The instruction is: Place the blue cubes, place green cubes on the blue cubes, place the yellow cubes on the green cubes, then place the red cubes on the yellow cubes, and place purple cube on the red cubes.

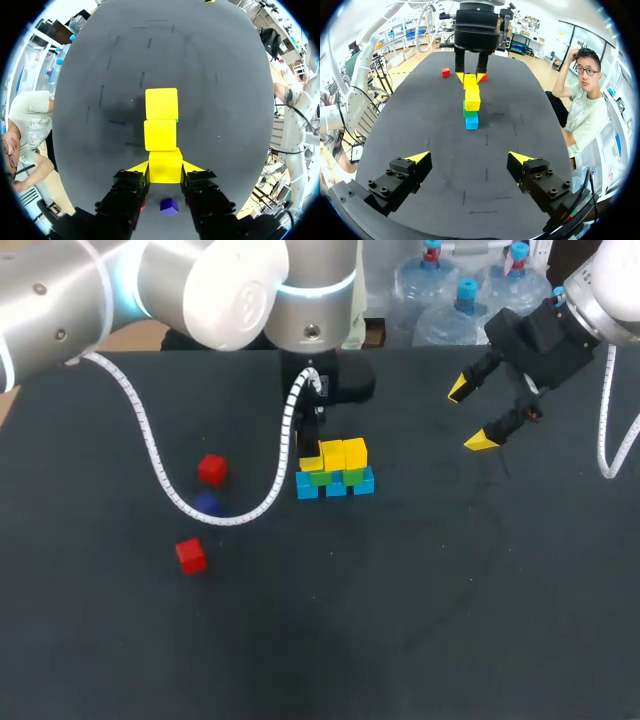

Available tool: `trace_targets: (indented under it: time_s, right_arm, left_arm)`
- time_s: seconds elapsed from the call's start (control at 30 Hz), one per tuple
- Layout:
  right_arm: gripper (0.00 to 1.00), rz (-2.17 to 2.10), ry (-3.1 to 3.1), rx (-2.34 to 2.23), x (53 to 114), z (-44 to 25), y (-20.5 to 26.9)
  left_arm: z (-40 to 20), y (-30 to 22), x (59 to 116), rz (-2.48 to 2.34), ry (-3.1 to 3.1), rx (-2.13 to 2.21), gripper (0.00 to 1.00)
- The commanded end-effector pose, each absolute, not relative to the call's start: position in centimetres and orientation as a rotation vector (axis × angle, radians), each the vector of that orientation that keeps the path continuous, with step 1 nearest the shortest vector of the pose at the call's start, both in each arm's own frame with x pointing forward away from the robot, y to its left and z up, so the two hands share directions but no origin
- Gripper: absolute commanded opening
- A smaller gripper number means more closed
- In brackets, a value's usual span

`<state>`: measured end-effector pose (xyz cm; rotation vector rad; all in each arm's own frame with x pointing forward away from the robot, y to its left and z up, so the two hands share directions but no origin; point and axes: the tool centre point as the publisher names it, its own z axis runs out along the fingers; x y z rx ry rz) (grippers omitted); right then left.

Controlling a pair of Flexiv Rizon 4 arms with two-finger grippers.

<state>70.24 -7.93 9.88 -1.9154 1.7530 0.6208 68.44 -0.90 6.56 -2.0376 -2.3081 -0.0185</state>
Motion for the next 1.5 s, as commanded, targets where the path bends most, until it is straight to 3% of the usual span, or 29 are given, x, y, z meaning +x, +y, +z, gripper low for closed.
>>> trace_targets:
  time_s: [0.03, 1.5]
  right_arm:
    - [1.00, 0.621, 1.751, -1.915, 70.24, 9.87, -7.93]
    - [1.00, 0.621, 1.751, -1.915, 70.24, 9.87, -7.93]
  left_arm:
    - [6.59, -1.02, 68.55, -0.020, -2.305, -2.032, 0.00]
    - [6.00, -0.87, 68.71, -0.021, -2.279, -2.026, 0.00]
